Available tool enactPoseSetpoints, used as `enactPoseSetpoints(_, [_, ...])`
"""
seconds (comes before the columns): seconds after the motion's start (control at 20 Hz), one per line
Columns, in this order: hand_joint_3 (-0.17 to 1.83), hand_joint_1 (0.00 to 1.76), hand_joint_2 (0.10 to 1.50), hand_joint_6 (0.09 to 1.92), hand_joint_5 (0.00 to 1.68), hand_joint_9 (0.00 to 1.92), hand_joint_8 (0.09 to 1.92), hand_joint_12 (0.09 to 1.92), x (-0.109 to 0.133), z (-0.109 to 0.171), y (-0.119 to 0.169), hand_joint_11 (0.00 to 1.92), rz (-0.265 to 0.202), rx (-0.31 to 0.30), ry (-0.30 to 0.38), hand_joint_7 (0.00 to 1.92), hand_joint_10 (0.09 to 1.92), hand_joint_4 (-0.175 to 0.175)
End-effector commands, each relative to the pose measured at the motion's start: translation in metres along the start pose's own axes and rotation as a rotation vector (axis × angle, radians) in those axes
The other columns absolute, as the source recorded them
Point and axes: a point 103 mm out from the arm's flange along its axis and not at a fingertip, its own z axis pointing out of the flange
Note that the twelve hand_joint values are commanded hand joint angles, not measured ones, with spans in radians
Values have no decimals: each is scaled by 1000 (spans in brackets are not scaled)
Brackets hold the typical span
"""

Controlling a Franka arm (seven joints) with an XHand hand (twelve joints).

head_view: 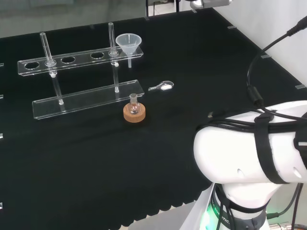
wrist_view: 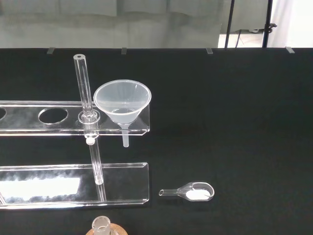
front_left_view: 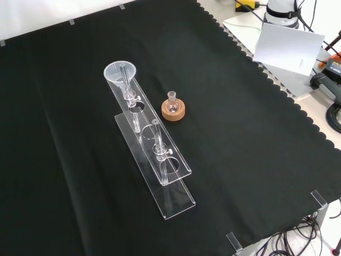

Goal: Pick up the funnel from the transparent funnel stand.

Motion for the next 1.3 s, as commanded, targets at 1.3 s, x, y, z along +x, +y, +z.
enactPoseSetpoints(1.3, [351, 0, 1241, 94, 258, 179, 547, 1390, 8, 31, 101, 43, 27, 67, -63, 3, 668, -8])
